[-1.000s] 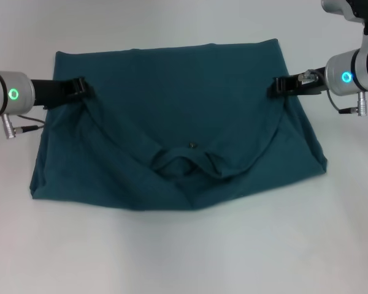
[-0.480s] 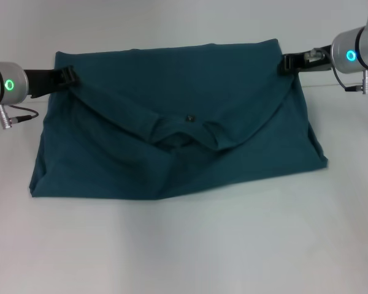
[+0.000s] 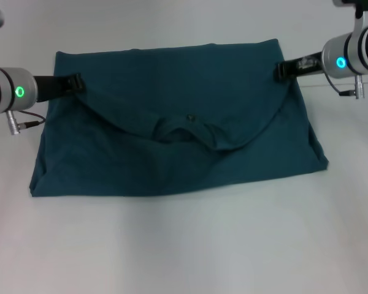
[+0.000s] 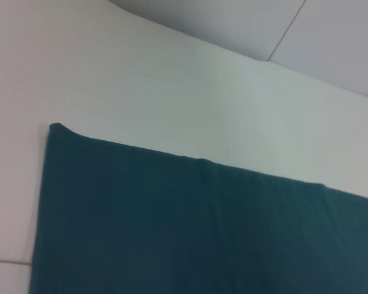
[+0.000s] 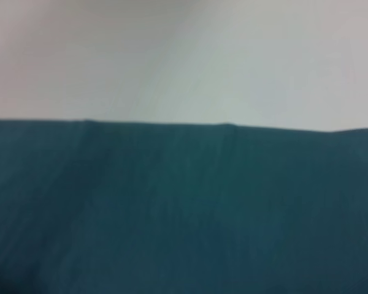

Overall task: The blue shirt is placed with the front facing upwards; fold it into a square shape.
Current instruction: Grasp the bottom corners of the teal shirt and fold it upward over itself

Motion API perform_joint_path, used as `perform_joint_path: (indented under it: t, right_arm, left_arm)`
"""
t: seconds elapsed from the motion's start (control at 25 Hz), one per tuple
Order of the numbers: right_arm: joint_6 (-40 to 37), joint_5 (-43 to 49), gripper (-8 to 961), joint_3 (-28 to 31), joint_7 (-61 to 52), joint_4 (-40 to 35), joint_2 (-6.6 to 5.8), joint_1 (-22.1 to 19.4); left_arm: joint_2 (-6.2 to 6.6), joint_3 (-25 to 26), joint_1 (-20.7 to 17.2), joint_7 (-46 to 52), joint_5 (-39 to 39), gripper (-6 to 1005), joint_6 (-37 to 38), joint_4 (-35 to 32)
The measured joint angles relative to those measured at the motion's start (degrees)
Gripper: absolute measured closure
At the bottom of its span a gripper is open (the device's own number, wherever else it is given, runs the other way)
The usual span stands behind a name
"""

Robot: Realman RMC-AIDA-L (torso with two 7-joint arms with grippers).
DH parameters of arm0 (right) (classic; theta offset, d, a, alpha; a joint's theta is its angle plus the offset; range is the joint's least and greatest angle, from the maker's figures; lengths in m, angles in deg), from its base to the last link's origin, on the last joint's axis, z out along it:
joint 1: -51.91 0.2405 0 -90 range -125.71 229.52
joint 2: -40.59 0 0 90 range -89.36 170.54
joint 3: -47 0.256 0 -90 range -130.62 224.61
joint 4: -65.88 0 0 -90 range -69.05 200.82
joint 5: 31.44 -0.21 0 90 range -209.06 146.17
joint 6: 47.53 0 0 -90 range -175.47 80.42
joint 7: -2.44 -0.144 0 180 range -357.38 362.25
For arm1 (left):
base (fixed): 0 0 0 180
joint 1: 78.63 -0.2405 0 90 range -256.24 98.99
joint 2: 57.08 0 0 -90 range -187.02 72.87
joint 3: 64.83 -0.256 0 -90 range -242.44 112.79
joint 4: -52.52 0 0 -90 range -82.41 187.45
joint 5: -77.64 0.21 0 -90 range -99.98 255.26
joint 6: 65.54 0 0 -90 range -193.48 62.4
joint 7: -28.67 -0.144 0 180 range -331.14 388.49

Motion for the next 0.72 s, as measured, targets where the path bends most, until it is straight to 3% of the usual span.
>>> perform_joint_path:
  t: [0.2,0.72]
  right_arm:
    - [1.66,0.06,900,-3.03,0.06,1.01,0.23,-0.3]
    - [2.99,0.06,898,-4.22,3.54,0.94,0.43,-0.6]
  left_arm:
    - [-1.37,-4.02,-0.45,0.3,0.02,951,-3.98,0.58]
    - [-1.2,-5.1,-1.58,0.47,0.0,950,-4.35,1.67]
